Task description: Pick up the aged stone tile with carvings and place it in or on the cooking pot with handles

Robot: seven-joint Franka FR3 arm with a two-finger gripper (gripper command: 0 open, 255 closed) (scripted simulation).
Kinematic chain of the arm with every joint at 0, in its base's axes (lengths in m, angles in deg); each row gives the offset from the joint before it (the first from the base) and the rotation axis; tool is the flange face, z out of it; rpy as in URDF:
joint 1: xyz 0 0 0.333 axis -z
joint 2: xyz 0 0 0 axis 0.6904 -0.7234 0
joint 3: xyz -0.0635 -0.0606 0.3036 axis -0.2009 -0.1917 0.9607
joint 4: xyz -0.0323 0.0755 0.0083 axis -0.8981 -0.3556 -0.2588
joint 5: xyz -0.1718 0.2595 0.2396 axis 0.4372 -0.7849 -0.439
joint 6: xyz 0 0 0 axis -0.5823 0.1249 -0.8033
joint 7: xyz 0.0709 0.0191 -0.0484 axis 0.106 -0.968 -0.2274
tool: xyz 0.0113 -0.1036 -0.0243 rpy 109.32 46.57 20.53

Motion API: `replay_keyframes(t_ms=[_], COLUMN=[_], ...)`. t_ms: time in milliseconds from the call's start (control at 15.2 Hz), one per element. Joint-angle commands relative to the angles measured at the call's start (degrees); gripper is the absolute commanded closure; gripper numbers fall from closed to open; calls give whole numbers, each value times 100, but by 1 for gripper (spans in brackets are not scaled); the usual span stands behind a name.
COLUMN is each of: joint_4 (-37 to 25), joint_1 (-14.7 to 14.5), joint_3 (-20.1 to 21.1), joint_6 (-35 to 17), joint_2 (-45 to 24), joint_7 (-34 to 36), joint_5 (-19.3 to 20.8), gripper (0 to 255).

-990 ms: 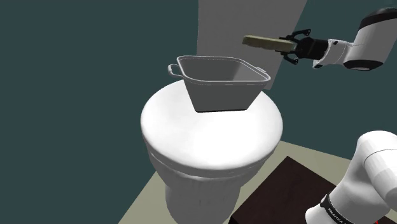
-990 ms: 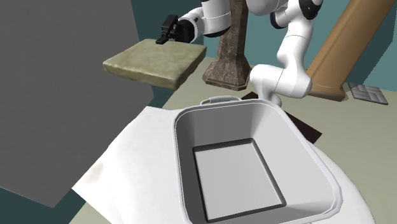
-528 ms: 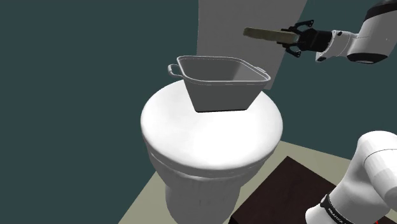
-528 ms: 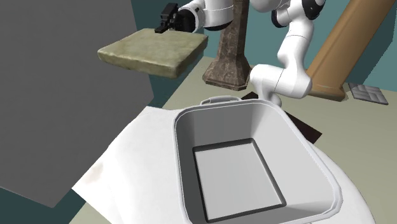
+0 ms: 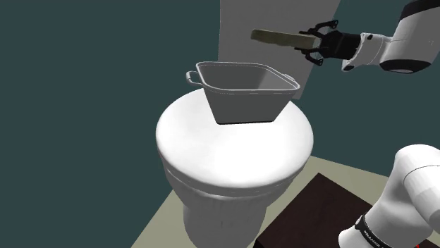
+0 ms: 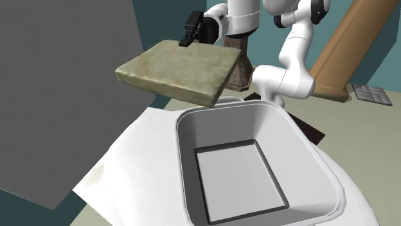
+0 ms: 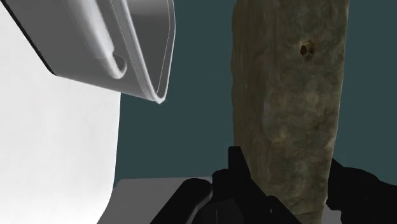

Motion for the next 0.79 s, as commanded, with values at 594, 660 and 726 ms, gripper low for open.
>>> replay_keyframes(t_ms=[594,660,726], joint_4=[-97,-146,-195], joint_1=[-809,-664,-506], joint_3=[1848,2103,2369], joint_6=[-1520,-1464,-1407], joint_2=[-435,-564,-685], joint_7=[-2233,-2415,-2561], joint_5=[-3924,-4324,-4691], gripper=[255,255,255])
